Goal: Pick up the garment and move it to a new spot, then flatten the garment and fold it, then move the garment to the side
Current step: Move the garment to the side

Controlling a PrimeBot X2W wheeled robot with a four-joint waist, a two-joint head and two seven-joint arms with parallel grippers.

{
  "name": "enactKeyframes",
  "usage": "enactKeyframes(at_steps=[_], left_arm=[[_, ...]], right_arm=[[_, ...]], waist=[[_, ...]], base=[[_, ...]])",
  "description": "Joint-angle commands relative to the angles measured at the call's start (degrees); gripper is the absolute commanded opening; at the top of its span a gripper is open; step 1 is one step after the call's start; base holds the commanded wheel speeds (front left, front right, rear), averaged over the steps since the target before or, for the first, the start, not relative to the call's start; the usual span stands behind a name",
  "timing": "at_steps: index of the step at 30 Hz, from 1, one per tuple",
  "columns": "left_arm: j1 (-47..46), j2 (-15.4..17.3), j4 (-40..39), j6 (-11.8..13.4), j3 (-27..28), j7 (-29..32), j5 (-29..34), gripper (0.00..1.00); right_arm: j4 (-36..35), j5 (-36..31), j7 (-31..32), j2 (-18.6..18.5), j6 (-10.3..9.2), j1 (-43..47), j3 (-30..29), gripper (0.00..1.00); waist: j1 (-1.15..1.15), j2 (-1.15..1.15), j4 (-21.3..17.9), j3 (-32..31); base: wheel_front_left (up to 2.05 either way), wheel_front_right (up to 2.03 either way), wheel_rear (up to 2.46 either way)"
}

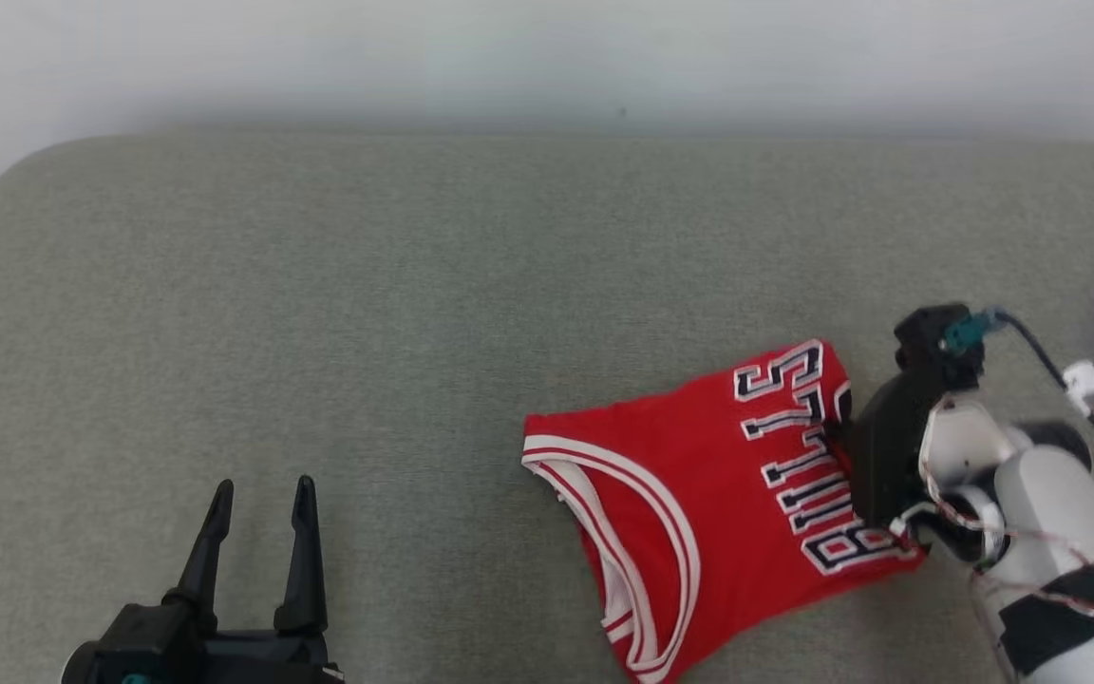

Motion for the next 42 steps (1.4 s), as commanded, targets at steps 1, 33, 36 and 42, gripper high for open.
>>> enactKeyframes(at_steps=[1,33,36,42], left_arm=[[-0.7,-0.1,-0.5,-0.1,-0.1,-0.2,-0.1,1.0],[-11.4,4.6,-8.7,-0.8,-3.6,-0.2,5.2,1.0],[-11.3,5.3,-8.6,-0.8,-3.7,-0.2,5.2,1.0],[-12.1,6.6,-8.9,-0.8,-4.7,-0.2,5.3,1.0]], right_arm=[[-0.5,-0.2,0.3,-1.1,-0.17,-1.5,0.5,0.0],[-6.7,-1.2,-0.3,-12.1,-0.17,-24.8,0.2,0.0],[-7.1,-1.5,-0.5,-12.5,-0.17,-25.0,-0.7,0.0],[-7.2,-2.9,-1.4,-14.5,-0.17,-25.5,-3.5,0.0]], waist=[[-0.01,-0.01,-2.4,1.4],[-0.01,-0.01,-25.1,18.6],[-0.01,-0.01,-25.5,19.2],[-0.01,-0.01,-25.3,21.2]], base=[[0.0,0.0,0.0],[0.0,0.0,0.0],[0.0,0.0,0.0],[0.0,0.0,0.0]])
